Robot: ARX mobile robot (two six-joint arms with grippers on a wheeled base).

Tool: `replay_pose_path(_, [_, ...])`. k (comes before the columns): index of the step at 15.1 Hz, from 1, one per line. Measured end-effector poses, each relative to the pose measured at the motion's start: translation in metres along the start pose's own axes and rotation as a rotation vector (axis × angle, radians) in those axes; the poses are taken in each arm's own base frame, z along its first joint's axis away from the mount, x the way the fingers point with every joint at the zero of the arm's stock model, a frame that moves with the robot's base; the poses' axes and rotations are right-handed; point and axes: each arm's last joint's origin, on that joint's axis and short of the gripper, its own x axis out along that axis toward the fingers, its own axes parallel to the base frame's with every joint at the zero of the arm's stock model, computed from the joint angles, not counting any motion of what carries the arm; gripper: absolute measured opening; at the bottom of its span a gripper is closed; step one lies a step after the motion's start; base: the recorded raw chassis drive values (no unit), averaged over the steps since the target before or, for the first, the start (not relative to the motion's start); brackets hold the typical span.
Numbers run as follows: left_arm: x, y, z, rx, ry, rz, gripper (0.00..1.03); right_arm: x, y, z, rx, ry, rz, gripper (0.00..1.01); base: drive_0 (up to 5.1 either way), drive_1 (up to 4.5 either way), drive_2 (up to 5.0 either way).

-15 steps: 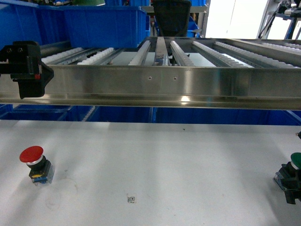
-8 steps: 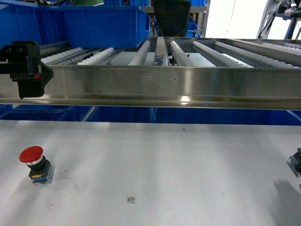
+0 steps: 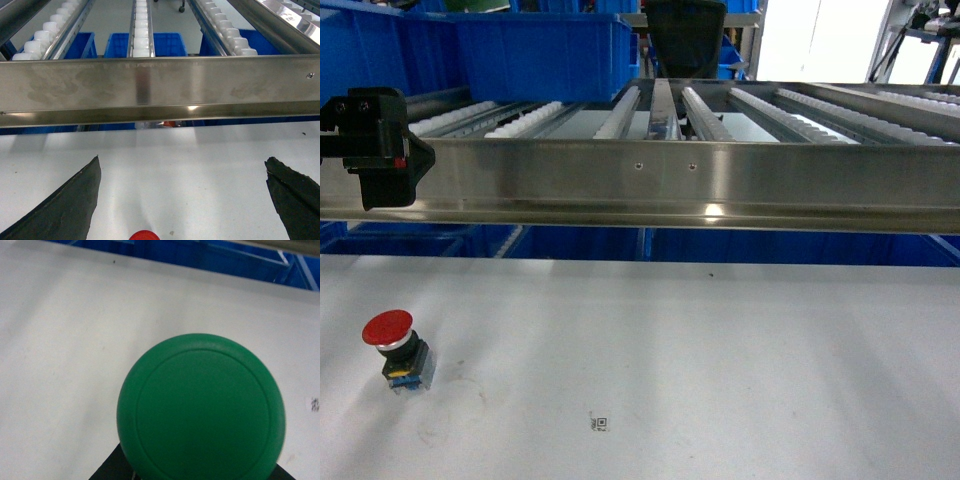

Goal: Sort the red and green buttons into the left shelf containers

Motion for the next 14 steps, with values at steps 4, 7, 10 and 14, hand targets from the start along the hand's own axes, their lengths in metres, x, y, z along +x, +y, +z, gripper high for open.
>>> replay_pose_path(4, [0.0, 0.0, 0.0, 0.0, 0.0, 0.0, 0.98, -0.028, 0.009, -0.009, -0.024, -0.076, -0.011, 0.27, 0.0, 0.0, 0.0])
replay_pose_path(7, [0.0, 0.0, 0.0, 0.0, -0.001, 0.019, 0.98, -0.027, 0.009, -0.012, -0.018, -0.047, -0.006, 0.27, 0.0, 0.0, 0.0])
replay_pose_path(10, [0.001, -0.004, -0.009, 0.001, 0.074, 0.044, 0.98, -0.027, 0.009, -0.012, -0.019, -0.051, -0.007, 0.27, 0.0, 0.0, 0.0])
replay_pose_path(14, [0.018, -0.009, -0.036, 0.012, 0.212, 0.095, 0.98, -0.027, 0.009, -0.012, -0.019, -0.05, -0.007, 0.27, 0.0, 0.0, 0.0])
